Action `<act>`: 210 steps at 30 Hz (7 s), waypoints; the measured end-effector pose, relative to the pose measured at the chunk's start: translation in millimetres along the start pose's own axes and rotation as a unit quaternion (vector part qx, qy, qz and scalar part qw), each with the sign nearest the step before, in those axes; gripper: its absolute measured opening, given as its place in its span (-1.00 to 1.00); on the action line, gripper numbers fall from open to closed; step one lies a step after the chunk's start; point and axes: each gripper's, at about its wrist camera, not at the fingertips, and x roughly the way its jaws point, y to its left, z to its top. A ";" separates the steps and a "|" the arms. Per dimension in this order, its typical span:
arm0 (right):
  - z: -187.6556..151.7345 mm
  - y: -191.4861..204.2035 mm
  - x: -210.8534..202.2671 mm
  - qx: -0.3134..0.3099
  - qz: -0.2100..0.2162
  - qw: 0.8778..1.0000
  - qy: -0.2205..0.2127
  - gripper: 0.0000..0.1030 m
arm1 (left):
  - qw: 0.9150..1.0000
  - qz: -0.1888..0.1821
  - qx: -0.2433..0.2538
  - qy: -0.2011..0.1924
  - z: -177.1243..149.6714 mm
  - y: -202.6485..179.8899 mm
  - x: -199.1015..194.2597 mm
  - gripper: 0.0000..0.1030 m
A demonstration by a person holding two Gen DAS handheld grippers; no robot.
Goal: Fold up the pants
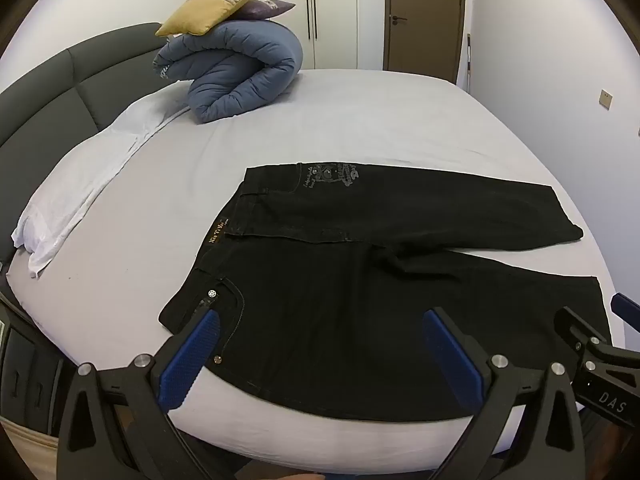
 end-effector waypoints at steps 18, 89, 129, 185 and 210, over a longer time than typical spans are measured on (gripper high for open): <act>-1.7 0.2 1.1 0.001 0.003 1.000 -0.003 0.98 | 1.000 -0.004 -0.003 0.001 -6.8 5.4 4.8 1.00; -3.4 4.9 -1.0 0.001 0.009 1.000 -0.004 0.98 | 1.000 -0.005 -0.003 0.002 -5.9 4.7 4.3 1.00; 278.9 62.0 249.3 -0.278 0.311 0.908 0.032 0.69 | 0.994 -0.083 0.074 0.013 159.6 56.3 189.2 1.00; 226.6 190.6 265.1 -0.527 0.313 0.786 -0.074 -0.92 | 0.808 -0.076 0.584 -0.008 141.6 21.2 252.9 0.51; 360.9 201.3 364.9 -0.335 0.356 0.872 0.001 0.56 | 0.937 -0.144 0.319 -0.001 109.5 91.0 236.8 0.31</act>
